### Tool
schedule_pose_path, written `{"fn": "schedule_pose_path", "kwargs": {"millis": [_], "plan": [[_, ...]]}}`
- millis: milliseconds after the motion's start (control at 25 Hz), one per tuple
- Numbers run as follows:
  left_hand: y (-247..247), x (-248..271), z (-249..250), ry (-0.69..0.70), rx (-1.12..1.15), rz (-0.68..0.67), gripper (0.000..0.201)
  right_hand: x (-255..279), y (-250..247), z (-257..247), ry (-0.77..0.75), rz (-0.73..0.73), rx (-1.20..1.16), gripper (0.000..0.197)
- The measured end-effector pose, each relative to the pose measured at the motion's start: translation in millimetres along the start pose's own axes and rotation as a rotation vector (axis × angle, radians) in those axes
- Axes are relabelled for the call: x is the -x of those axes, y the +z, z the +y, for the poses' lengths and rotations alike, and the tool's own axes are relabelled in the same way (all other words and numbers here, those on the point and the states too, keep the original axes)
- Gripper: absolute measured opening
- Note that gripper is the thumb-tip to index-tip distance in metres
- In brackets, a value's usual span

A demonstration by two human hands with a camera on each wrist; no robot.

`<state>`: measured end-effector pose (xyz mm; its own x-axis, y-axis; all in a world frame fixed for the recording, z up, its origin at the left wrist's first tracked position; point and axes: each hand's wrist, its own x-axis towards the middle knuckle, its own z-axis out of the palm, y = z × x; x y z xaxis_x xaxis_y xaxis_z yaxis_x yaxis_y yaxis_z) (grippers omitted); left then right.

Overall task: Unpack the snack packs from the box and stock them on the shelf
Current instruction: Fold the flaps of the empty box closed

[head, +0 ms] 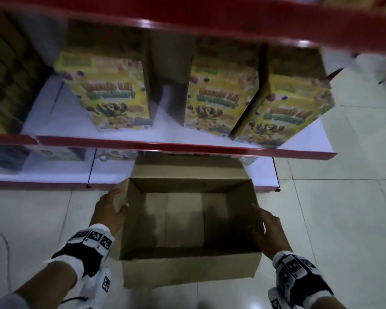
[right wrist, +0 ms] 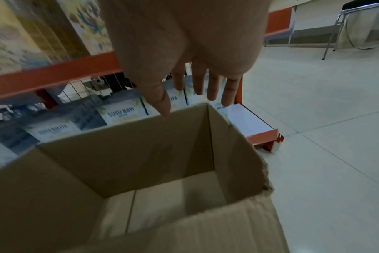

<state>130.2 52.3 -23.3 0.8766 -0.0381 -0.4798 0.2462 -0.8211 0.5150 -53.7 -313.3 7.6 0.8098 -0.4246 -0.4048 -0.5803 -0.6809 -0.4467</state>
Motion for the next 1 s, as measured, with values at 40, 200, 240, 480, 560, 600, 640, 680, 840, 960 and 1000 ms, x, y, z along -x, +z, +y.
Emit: {"fn": "schedule_pose_path", "kwargs": {"millis": [40, 200, 240, 480, 560, 600, 640, 680, 840, 960, 1000], "plan": [[14, -10, -14, 0.02, -0.035, -0.001, 0.063, -11, 16, 17, 0.002, -0.018, 0.039, 0.068], [52, -43, -52, 0.162, -0.236, -0.021, 0.085, -40, 68, 76, 0.048, -0.033, 0.26, 0.075], [62, -49, -59, 0.192, -0.247, -0.031, 0.086, -44, 79, 89, 0.032, -0.002, 0.227, 0.076], [100, -84, -95, 0.482, -0.052, 0.015, 0.083, -56, 116, 148, -0.238, 0.258, 0.141, 0.079], [101, -92, -106, 0.542, -0.104, 0.033, 0.084, -63, 123, 158, -0.271, 0.309, 0.138, 0.075], [103, -95, -109, 0.561, -0.128, 0.047, 0.084, -66, 126, 161, -0.267, 0.324, 0.127, 0.078], [104, -96, -112, 0.576, -0.143, 0.065, 0.084, -68, 129, 163, -0.262, 0.331, 0.11, 0.084], [103, -96, -111, 0.594, -0.146, 0.082, 0.084, -68, 130, 162, -0.265, 0.329, 0.088, 0.087], [103, -97, -107, 0.608, -0.108, 0.135, 0.08, -68, 128, 154, -0.334, 0.365, 0.053, 0.07], [99, -84, -104, 0.481, 0.01, 0.134, 0.069, -59, 128, 147, -0.405, 0.427, -0.045, 0.062], [96, -79, -105, 0.431, 0.071, 0.105, 0.074, -54, 128, 144, -0.402, 0.433, -0.126, 0.06]]}}
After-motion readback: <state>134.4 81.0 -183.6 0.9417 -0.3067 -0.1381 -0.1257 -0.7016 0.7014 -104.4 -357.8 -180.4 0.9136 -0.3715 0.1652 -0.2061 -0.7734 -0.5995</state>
